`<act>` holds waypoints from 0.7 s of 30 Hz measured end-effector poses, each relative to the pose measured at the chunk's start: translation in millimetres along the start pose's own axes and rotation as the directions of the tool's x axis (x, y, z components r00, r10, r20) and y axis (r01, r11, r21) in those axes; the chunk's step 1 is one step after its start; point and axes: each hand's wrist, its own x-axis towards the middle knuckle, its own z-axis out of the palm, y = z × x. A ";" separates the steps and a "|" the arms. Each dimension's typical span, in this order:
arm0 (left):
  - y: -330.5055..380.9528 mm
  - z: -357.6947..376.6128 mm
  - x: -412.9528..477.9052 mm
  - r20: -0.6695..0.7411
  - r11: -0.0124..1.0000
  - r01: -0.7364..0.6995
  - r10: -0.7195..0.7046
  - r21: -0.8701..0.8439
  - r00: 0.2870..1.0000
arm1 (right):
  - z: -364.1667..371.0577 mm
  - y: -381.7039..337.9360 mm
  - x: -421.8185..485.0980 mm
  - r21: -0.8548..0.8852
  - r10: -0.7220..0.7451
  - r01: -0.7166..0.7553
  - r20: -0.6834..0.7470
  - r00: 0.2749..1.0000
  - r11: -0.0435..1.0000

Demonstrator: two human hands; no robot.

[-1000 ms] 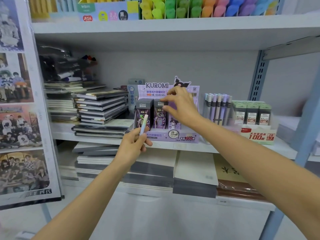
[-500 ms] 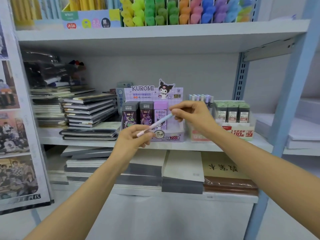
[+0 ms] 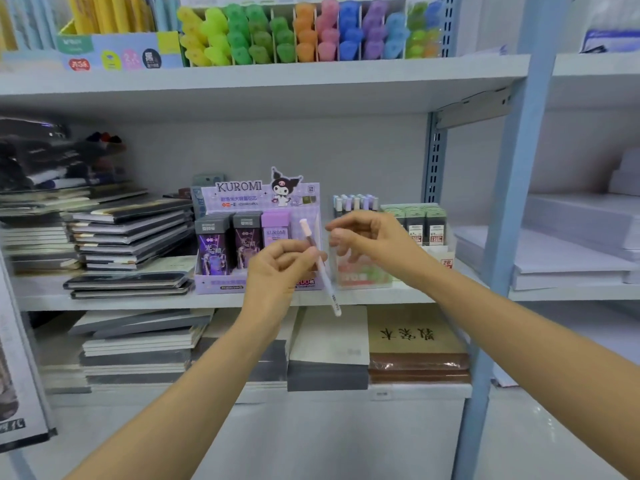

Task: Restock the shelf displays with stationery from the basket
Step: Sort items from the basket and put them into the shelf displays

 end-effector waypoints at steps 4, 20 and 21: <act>-2.3 23.6 0.3 0.000 0.989 -0.035 0.035 0.147 0.999 | -4.1 -6.7 4.0 0.045 -0.042 0.043 -0.027 0.999 0.998; -30.1 20.2 7.5 0.413 0.326 -0.444 0.163 0.834 0.896 | -62.1 11.5 38.5 -0.125 -0.083 0.034 -0.410 0.908 0.992; -29.9 19.1 8.2 0.417 0.306 -0.449 0.167 0.839 0.894 | -57.0 15.6 40.6 -0.149 -0.081 0.023 -0.394 0.916 0.989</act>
